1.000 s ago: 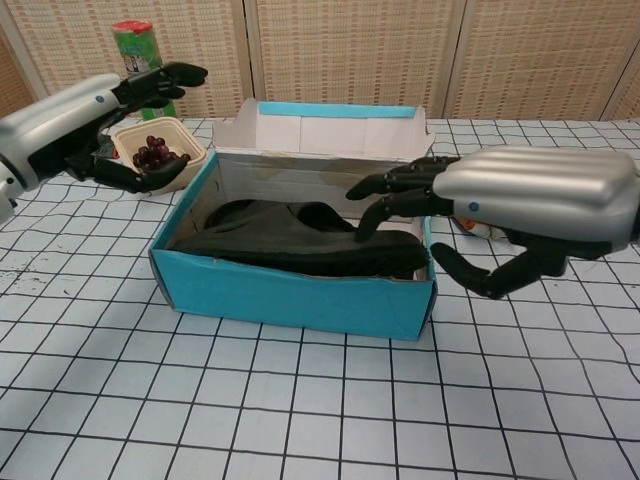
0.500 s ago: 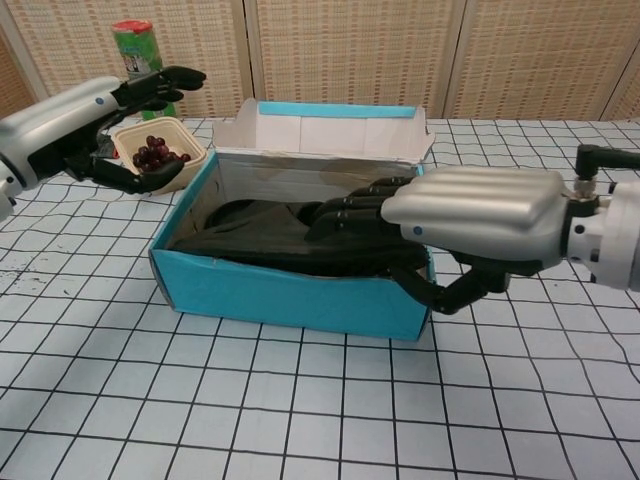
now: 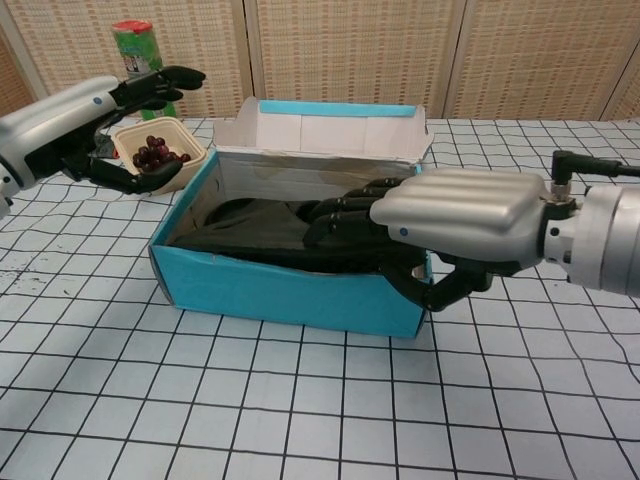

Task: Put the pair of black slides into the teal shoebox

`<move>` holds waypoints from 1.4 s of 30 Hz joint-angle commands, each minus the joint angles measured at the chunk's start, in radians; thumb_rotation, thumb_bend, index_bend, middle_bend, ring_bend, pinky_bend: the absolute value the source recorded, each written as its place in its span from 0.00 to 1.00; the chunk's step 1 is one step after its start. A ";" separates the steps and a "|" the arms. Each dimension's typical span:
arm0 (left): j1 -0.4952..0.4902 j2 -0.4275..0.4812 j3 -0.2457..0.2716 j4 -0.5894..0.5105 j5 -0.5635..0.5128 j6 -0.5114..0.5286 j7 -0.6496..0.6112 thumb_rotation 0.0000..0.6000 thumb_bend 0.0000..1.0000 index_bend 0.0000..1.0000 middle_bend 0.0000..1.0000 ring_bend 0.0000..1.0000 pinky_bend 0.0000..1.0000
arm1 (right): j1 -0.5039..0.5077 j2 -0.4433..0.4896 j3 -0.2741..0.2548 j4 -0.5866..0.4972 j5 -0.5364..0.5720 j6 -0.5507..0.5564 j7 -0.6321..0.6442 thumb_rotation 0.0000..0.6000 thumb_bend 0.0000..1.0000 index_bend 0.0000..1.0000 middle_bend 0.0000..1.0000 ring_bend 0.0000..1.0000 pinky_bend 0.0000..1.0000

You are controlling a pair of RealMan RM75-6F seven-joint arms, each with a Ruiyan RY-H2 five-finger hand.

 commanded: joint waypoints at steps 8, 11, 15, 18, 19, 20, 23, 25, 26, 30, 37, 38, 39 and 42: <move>0.001 0.004 0.002 0.005 0.001 -0.001 -0.007 0.87 0.44 0.00 0.00 0.00 0.00 | 0.011 -0.014 -0.009 0.016 0.021 0.007 -0.012 1.00 0.73 0.09 0.00 0.00 0.00; 0.002 0.004 0.004 0.010 0.002 -0.002 -0.012 0.88 0.44 0.00 0.00 0.00 0.00 | 0.014 -0.023 -0.013 0.029 0.041 0.008 -0.029 1.00 0.73 0.09 0.00 0.00 0.00; 0.003 0.004 0.005 0.018 0.003 -0.004 -0.023 0.87 0.44 0.00 0.00 0.00 0.00 | 0.026 -0.043 -0.021 0.055 0.092 -0.003 -0.072 1.00 0.73 0.10 0.00 0.00 0.00; 0.004 0.005 0.007 0.023 0.006 -0.002 -0.029 0.88 0.44 0.00 0.00 0.00 0.00 | 0.039 -0.060 -0.026 0.069 0.133 -0.013 -0.111 1.00 0.73 0.11 0.00 0.00 0.00; 0.004 0.005 0.007 0.025 0.006 -0.002 -0.031 0.88 0.44 0.00 0.00 0.00 0.00 | 0.043 -0.067 -0.028 0.073 0.148 -0.012 -0.125 1.00 0.73 0.11 0.00 0.00 0.00; 0.004 0.005 0.007 0.027 0.007 0.000 -0.032 0.88 0.44 0.00 0.00 0.00 0.00 | 0.046 -0.071 -0.029 0.077 0.159 -0.011 -0.135 1.00 0.73 0.11 0.00 0.00 0.00; 0.005 0.006 0.007 0.031 0.007 0.000 -0.036 0.88 0.44 0.00 0.00 0.00 0.00 | 0.053 -0.082 -0.034 0.086 0.192 -0.004 -0.164 1.00 0.73 0.11 0.00 0.00 0.00; 0.005 0.006 0.007 0.032 0.007 0.000 -0.038 0.87 0.44 0.00 0.00 0.00 0.00 | 0.058 -0.085 -0.040 0.090 0.212 0.001 -0.188 1.00 0.73 0.11 0.00 0.00 0.00; 0.005 0.006 0.008 0.034 0.007 -0.001 -0.039 0.87 0.44 0.00 0.00 0.00 0.00 | 0.061 -0.087 -0.044 0.090 0.224 0.004 -0.205 1.00 0.73 0.11 0.00 0.00 0.00; 0.006 0.006 0.009 0.035 0.008 0.000 -0.040 0.87 0.44 0.00 0.00 0.00 0.00 | 0.073 -0.093 -0.059 0.085 0.263 0.021 -0.267 1.00 0.73 0.11 0.00 0.00 0.00; 0.010 0.013 0.010 0.023 0.009 0.005 -0.030 0.87 0.44 0.00 0.00 0.00 0.00 | 0.091 -0.081 -0.075 0.049 0.338 0.055 -0.341 1.00 0.73 0.12 0.00 0.00 0.00; 0.011 0.014 0.010 0.021 0.008 0.005 -0.028 0.87 0.44 0.00 0.00 0.00 0.00 | 0.095 -0.077 -0.079 0.042 0.348 0.057 -0.350 1.00 0.73 0.12 0.00 0.00 0.00; 0.011 0.014 0.009 0.019 0.008 0.006 -0.026 0.87 0.44 0.00 0.00 0.00 0.00 | 0.097 -0.073 -0.081 0.036 0.353 0.059 -0.353 1.00 0.73 0.12 0.00 0.00 0.00; 0.014 0.020 0.007 0.006 0.009 0.014 -0.026 0.88 0.44 0.00 0.00 0.00 0.00 | 0.094 -0.054 -0.077 0.004 0.344 0.082 -0.333 1.00 0.73 0.05 0.00 0.00 0.00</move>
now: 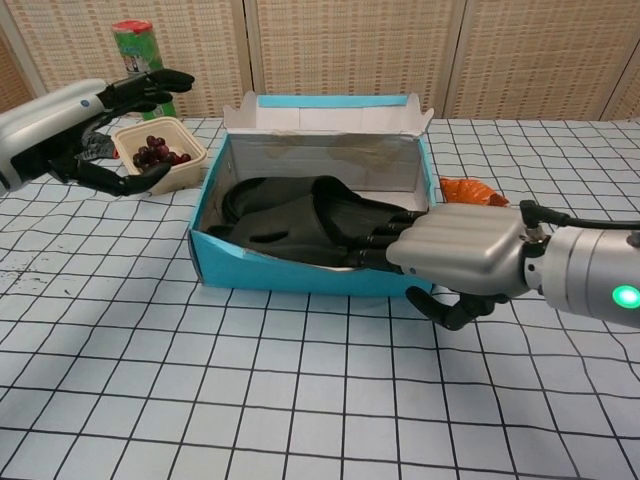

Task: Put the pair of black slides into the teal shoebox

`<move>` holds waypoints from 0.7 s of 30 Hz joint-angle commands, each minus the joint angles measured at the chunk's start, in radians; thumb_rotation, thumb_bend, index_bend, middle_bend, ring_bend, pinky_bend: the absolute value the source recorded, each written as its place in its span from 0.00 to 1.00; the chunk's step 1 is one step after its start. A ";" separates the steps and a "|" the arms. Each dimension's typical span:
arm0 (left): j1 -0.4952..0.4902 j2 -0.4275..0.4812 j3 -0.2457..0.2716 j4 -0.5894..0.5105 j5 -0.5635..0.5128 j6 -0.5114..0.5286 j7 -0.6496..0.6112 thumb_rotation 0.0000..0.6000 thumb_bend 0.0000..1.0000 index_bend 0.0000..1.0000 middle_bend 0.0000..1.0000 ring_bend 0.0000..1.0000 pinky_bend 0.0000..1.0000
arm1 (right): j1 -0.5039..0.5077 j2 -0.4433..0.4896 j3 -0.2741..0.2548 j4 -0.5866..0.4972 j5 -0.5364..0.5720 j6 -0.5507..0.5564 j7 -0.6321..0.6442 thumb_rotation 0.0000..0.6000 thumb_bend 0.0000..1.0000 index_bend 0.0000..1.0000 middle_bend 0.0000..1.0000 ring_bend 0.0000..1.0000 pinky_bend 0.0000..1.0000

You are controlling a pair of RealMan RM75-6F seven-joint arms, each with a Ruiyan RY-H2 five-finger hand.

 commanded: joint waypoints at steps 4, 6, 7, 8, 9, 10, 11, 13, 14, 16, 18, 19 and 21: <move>0.012 0.030 -0.004 -0.036 0.011 0.028 -0.007 0.88 0.44 0.00 0.00 0.00 0.01 | -0.046 0.083 0.018 -0.094 -0.118 0.087 0.141 1.00 0.70 0.00 0.00 0.00 0.00; 0.017 0.046 -0.006 -0.050 0.014 0.038 -0.013 0.87 0.44 0.00 0.00 0.00 0.01 | -0.070 0.120 0.020 -0.120 -0.180 0.116 0.210 1.00 0.65 0.00 0.00 0.00 0.00; 0.020 0.055 -0.007 -0.056 0.014 0.042 -0.019 0.87 0.44 0.00 0.00 0.00 0.01 | -0.081 0.139 0.019 -0.130 -0.210 0.129 0.241 1.00 0.63 0.00 0.00 0.00 0.00; 0.025 0.068 -0.008 -0.066 0.014 0.048 -0.029 0.87 0.44 0.00 0.00 0.00 0.01 | -0.095 0.164 0.016 -0.141 -0.245 0.145 0.281 1.00 0.61 0.00 0.00 0.00 0.00; 0.030 0.079 -0.007 -0.074 0.015 0.053 -0.039 0.87 0.44 0.00 0.00 0.00 0.01 | -0.106 0.183 0.012 -0.150 -0.270 0.156 0.308 1.00 0.59 0.00 0.00 0.00 0.00; 0.036 0.091 -0.004 -0.084 0.019 0.059 -0.049 0.87 0.44 0.00 0.00 0.00 0.01 | -0.118 0.202 0.008 -0.157 -0.295 0.170 0.334 1.00 0.58 0.00 0.00 0.00 0.00; 0.047 0.113 0.004 -0.099 0.027 0.069 -0.060 0.87 0.44 0.00 0.00 0.00 0.01 | -0.140 0.227 -0.001 -0.164 -0.329 0.197 0.366 1.00 0.57 0.00 0.00 0.00 0.00; 0.072 0.161 0.032 -0.126 0.045 0.083 -0.063 0.87 0.44 0.00 0.00 0.00 0.02 | -0.188 0.264 -0.025 -0.165 -0.379 0.256 0.407 1.00 0.55 0.00 0.00 0.00 0.00; 0.095 0.202 0.063 -0.144 0.061 0.090 -0.051 0.87 0.44 0.00 0.00 0.00 0.03 | -0.231 0.286 -0.046 -0.160 -0.407 0.309 0.431 1.00 0.53 0.00 0.00 0.00 0.00; 0.139 0.270 0.122 -0.166 0.079 0.097 -0.011 0.88 0.44 0.00 0.00 0.00 0.03 | -0.313 0.302 -0.083 -0.133 -0.446 0.409 0.458 1.00 0.50 0.00 0.00 0.00 0.00; 0.204 0.320 0.179 -0.170 0.077 0.125 0.059 0.89 0.43 0.00 0.00 0.00 0.02 | -0.420 0.285 -0.118 -0.060 -0.485 0.546 0.473 1.00 0.47 0.00 0.00 0.00 0.00; 0.234 0.330 0.196 -0.164 0.066 0.141 0.095 0.90 0.43 0.00 0.00 0.00 0.02 | -0.465 0.270 -0.129 -0.021 -0.493 0.601 0.477 1.00 0.45 0.00 0.00 0.00 0.00; 0.307 0.321 0.209 -0.134 0.023 0.200 0.168 0.93 0.43 0.00 0.00 0.00 0.01 | -0.555 0.233 -0.142 0.066 -0.494 0.701 0.490 1.00 0.43 0.00 0.00 0.00 0.00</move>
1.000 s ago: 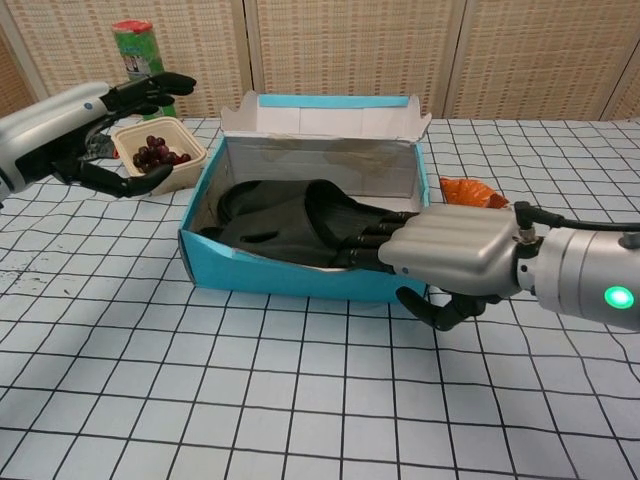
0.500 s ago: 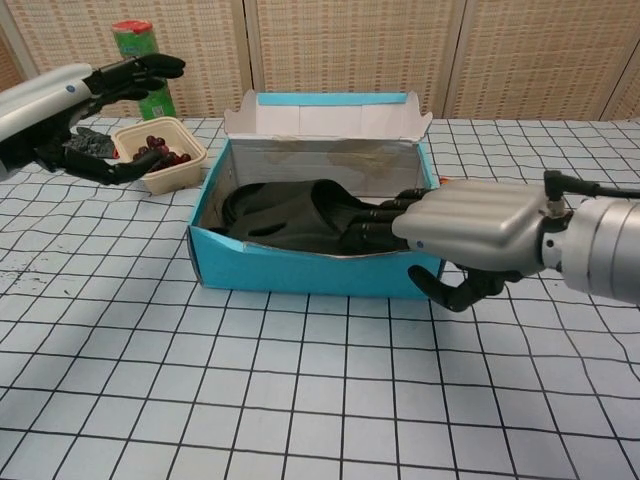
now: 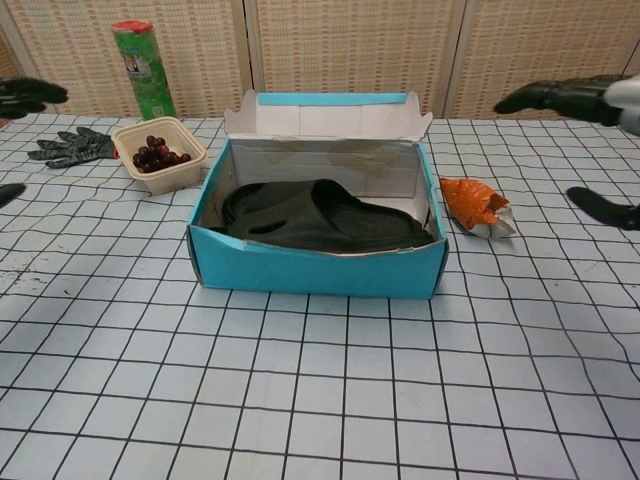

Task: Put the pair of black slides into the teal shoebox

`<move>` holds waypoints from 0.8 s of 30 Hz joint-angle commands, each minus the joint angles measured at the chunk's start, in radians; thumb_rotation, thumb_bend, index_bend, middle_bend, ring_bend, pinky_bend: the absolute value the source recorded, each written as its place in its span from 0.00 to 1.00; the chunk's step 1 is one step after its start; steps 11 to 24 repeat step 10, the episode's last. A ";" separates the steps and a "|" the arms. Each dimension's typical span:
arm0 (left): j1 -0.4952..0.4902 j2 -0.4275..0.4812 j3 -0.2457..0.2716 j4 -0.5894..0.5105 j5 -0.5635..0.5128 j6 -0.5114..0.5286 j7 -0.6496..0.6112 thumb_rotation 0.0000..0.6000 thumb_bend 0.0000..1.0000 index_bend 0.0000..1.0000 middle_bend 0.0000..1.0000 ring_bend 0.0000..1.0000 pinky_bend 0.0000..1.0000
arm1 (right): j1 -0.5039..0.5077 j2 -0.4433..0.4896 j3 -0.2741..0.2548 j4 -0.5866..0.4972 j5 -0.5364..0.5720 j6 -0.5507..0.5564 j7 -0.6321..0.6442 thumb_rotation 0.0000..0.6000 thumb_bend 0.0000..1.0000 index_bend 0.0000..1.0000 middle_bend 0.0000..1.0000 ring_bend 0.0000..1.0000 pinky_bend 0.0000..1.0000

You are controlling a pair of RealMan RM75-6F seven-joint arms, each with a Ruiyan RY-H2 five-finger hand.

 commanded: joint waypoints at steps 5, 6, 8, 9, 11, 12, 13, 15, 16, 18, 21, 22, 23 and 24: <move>0.212 -0.001 0.024 0.032 -0.084 0.199 0.290 1.00 0.44 0.00 0.00 0.00 0.00 | -0.295 -0.056 -0.068 0.270 -0.056 0.283 0.132 1.00 0.42 0.00 0.00 0.00 0.00; 0.218 -0.006 0.015 0.034 -0.085 0.212 0.302 1.00 0.44 0.00 0.00 0.00 0.00 | -0.298 -0.050 -0.061 0.268 -0.057 0.283 0.146 1.00 0.42 0.00 0.00 0.00 0.00; 0.223 -0.010 0.004 0.037 -0.084 0.218 0.295 1.00 0.44 0.00 0.00 0.00 0.00 | -0.307 -0.044 -0.043 0.262 -0.051 0.286 0.163 1.00 0.41 0.00 0.00 0.00 0.00; 0.225 -0.008 0.003 0.038 -0.083 0.216 0.288 1.00 0.44 0.00 0.00 0.00 0.01 | -0.310 -0.041 -0.039 0.259 -0.051 0.285 0.168 1.00 0.41 0.00 0.00 0.00 0.00; 0.225 -0.007 0.001 0.039 -0.083 0.212 0.283 1.00 0.44 0.00 0.00 0.00 0.01 | -0.312 -0.038 -0.034 0.258 -0.052 0.283 0.171 1.00 0.41 0.00 0.00 0.00 0.00; 0.225 -0.007 0.001 0.039 -0.083 0.212 0.283 1.00 0.44 0.00 0.00 0.00 0.01 | -0.312 -0.038 -0.034 0.258 -0.052 0.283 0.171 1.00 0.41 0.00 0.00 0.00 0.00; 0.225 -0.007 0.001 0.039 -0.083 0.212 0.283 1.00 0.44 0.00 0.00 0.00 0.01 | -0.312 -0.038 -0.034 0.258 -0.052 0.283 0.171 1.00 0.41 0.00 0.00 0.00 0.00; 0.225 -0.007 0.001 0.039 -0.083 0.212 0.283 1.00 0.44 0.00 0.00 0.00 0.01 | -0.312 -0.038 -0.034 0.258 -0.052 0.283 0.171 1.00 0.41 0.00 0.00 0.00 0.00; 0.225 -0.007 0.001 0.039 -0.083 0.212 0.283 1.00 0.44 0.00 0.00 0.00 0.01 | -0.312 -0.038 -0.034 0.258 -0.052 0.283 0.171 1.00 0.41 0.00 0.00 0.00 0.00; 0.225 -0.007 0.001 0.039 -0.083 0.212 0.283 1.00 0.44 0.00 0.00 0.00 0.01 | -0.312 -0.038 -0.034 0.258 -0.052 0.283 0.171 1.00 0.41 0.00 0.00 0.00 0.00; 0.225 -0.007 0.001 0.039 -0.083 0.212 0.283 1.00 0.44 0.00 0.00 0.00 0.01 | -0.312 -0.038 -0.034 0.258 -0.052 0.283 0.171 1.00 0.41 0.00 0.00 0.00 0.00; 0.225 -0.007 0.001 0.039 -0.083 0.212 0.283 1.00 0.44 0.00 0.00 0.00 0.01 | -0.312 -0.038 -0.034 0.258 -0.052 0.283 0.171 1.00 0.41 0.00 0.00 0.00 0.00; 0.225 -0.007 0.001 0.039 -0.083 0.212 0.283 1.00 0.44 0.00 0.00 0.00 0.01 | -0.312 -0.038 -0.034 0.258 -0.052 0.283 0.171 1.00 0.41 0.00 0.00 0.00 0.00; 0.225 -0.007 0.001 0.039 -0.083 0.212 0.283 1.00 0.44 0.00 0.00 0.00 0.01 | -0.312 -0.038 -0.034 0.258 -0.052 0.283 0.171 1.00 0.41 0.00 0.00 0.00 0.00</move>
